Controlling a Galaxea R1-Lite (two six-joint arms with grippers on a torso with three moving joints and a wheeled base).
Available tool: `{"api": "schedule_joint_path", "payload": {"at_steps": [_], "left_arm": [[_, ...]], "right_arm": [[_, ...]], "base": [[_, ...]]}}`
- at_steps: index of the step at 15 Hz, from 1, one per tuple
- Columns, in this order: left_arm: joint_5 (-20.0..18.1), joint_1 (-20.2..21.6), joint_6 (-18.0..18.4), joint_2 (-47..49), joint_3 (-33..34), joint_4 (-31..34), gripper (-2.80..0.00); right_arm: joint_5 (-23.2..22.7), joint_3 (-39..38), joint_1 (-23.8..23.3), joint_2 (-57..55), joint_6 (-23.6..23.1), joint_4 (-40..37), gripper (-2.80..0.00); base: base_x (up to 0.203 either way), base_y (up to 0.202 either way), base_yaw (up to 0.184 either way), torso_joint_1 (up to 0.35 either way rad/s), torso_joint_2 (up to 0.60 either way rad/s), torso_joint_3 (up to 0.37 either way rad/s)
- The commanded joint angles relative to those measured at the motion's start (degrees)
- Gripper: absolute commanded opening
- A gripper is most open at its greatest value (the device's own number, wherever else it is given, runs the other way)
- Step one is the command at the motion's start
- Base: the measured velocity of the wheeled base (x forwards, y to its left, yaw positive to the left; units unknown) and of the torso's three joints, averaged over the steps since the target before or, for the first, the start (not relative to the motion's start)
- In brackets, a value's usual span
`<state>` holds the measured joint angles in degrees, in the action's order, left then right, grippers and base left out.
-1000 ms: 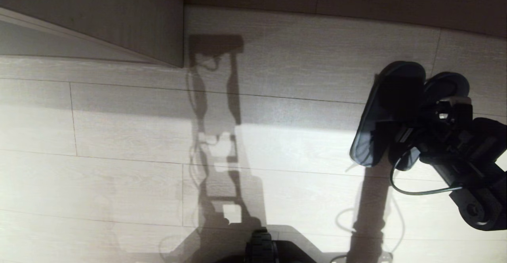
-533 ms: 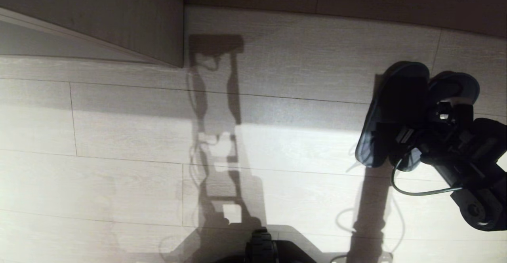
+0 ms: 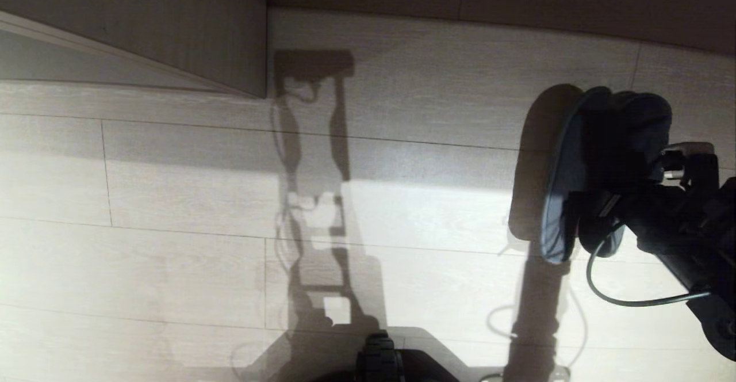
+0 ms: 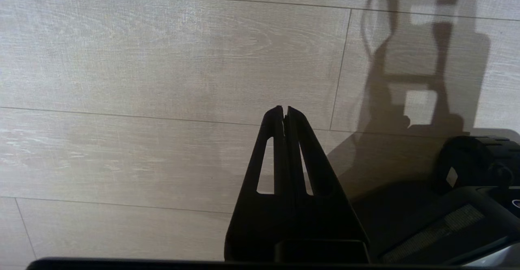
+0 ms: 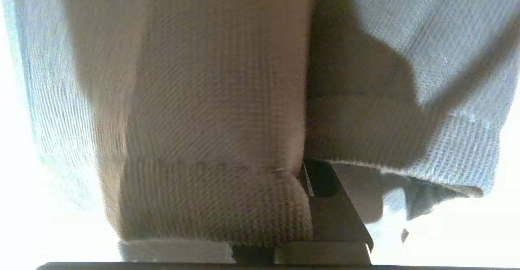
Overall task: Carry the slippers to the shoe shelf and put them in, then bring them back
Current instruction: Pick up the slippers on the floor, then place the slippers into the shoe cabinet
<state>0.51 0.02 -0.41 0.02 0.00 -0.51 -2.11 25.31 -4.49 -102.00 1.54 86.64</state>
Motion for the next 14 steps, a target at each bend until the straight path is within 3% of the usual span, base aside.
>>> {"api": "schedule_joint_path", "payload": {"at_steps": [1,4,7,14], "left_arm": [[0.02,0.06,-0.03,-0.11,0.0,-0.02,-2.8],[0.02,0.03,0.02,-0.11,0.0,-0.02,-2.8],[0.02,-0.02,0.06,-0.11,0.0,-0.02,-2.8],[0.02,-0.02,0.06,-0.02,0.0,-0.02,-2.8]], "right_arm": [[-0.61,-2.03,0.04,7.28,-0.01,-0.18,-2.8],[-3.3,-5.84,0.19,16.94,-0.1,-5.0,-2.8],[-4.83,-8.2,0.5,28.78,-0.18,-14.68,-2.8],[-6.06,-5.67,0.85,61.35,-0.86,-51.99,-2.8]], "base": [[0.0,0.0,0.0,0.0,0.0,0.0],[0.0,0.0,0.0,0.0,0.0,0.0],[0.0,0.0,0.0,0.0,0.0,0.0],[0.0,0.0,0.0,0.0,0.0,0.0]]}}
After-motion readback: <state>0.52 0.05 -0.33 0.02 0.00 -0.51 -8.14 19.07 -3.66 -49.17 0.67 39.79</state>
